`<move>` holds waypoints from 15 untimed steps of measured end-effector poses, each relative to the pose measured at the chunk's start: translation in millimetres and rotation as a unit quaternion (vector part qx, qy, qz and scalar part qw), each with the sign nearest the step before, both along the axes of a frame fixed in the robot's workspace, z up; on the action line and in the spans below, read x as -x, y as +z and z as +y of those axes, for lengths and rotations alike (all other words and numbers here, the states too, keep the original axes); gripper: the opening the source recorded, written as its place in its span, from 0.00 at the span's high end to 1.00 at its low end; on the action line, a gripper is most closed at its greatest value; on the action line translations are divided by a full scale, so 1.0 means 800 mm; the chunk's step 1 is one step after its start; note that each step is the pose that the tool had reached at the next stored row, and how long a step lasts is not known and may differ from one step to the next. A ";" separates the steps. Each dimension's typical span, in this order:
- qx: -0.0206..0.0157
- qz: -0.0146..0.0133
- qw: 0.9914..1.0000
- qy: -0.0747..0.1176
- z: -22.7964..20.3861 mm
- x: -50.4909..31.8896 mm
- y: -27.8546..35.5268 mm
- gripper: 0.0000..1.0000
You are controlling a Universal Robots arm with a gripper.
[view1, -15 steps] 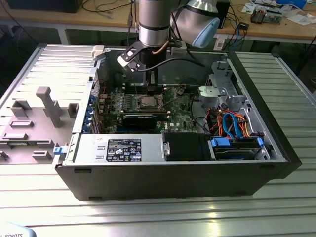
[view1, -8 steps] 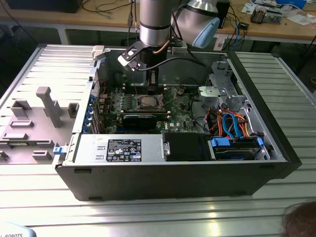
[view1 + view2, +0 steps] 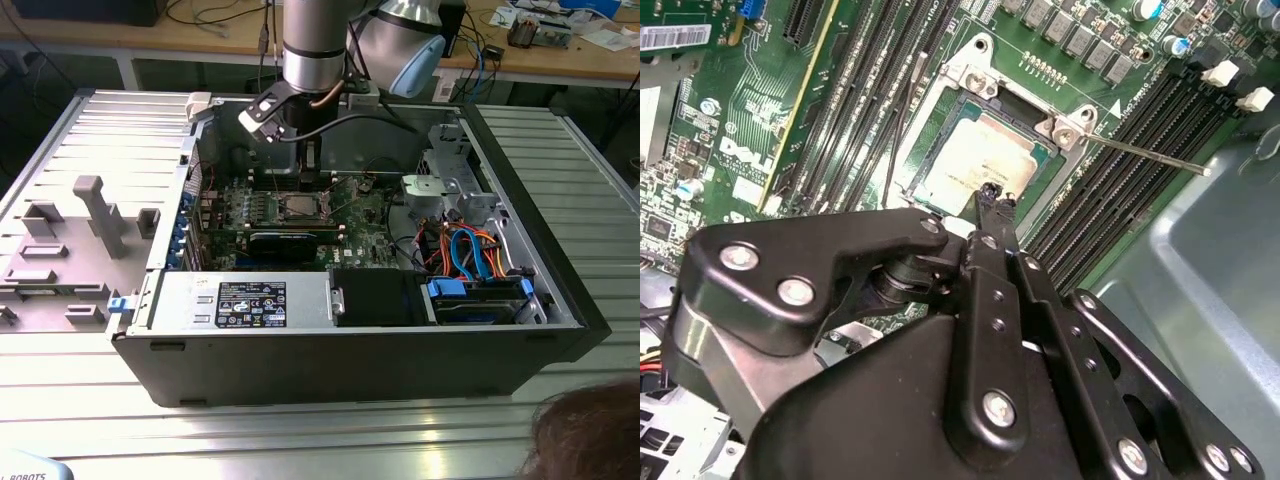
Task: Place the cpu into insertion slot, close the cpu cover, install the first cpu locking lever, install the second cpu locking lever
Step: 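Close the cpu cover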
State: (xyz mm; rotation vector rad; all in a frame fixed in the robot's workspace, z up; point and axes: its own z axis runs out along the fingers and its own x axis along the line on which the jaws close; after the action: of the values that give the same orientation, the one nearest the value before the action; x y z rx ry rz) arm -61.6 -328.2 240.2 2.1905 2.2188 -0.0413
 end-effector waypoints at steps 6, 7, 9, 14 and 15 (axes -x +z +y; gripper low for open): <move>0.000 0.000 1.000 0.000 0.0000 0.000 0.0035 0.89; 0.000 0.000 1.000 0.000 0.0000 0.000 0.0040 0.89; 0.000 0.000 1.000 0.000 0.0000 0.000 0.0061 0.89; 0.000 0.000 1.000 0.000 0.0001 0.000 0.0097 0.89; 0.000 0.000 1.000 0.000 0.0001 0.000 0.0111 0.89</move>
State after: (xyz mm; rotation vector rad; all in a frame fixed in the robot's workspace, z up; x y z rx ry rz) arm -61.2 -328.1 249.1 2.1905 2.2187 -0.0414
